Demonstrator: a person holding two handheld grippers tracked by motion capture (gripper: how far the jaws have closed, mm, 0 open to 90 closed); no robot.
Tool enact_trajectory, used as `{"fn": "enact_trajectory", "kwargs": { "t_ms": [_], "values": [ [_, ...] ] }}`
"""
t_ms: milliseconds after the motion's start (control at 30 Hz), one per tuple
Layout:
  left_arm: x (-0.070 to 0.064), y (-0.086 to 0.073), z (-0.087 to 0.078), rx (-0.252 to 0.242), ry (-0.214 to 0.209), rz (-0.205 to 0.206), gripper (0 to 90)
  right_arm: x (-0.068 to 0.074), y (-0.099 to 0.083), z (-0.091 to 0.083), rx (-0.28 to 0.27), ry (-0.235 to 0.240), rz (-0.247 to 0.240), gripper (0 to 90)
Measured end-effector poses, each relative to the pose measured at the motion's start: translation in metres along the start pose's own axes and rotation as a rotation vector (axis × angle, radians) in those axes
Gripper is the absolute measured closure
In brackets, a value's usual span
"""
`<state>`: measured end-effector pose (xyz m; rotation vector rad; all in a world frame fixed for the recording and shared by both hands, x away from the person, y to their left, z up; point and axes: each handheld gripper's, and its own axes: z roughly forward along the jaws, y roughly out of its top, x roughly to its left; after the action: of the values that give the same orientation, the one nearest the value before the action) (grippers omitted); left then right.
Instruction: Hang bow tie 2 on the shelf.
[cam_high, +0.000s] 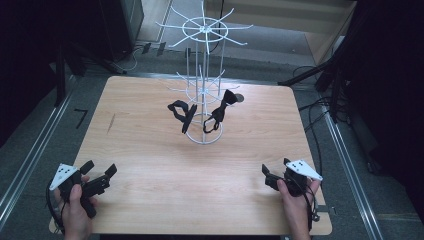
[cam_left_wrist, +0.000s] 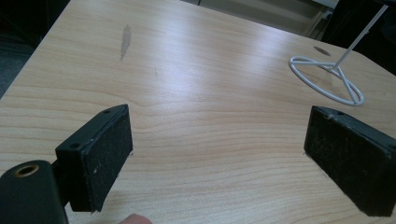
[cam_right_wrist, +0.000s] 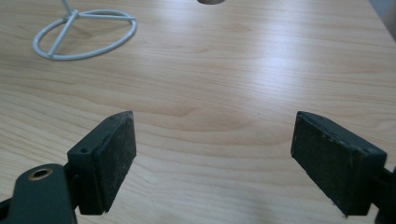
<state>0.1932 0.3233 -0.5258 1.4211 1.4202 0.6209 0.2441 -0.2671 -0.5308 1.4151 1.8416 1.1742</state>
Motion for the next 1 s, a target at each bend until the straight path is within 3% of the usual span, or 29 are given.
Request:
{"fn": "enact_trajectory", "kwargs": {
  "t_ms": [1000],
  "values": [
    [0.000, 0.000, 0.000, 0.001, 0.001, -0.001, 8.7, -0.072, -0.039, -0.058, 0.007, -0.175, 0.076, 14.9]
  ]
}}
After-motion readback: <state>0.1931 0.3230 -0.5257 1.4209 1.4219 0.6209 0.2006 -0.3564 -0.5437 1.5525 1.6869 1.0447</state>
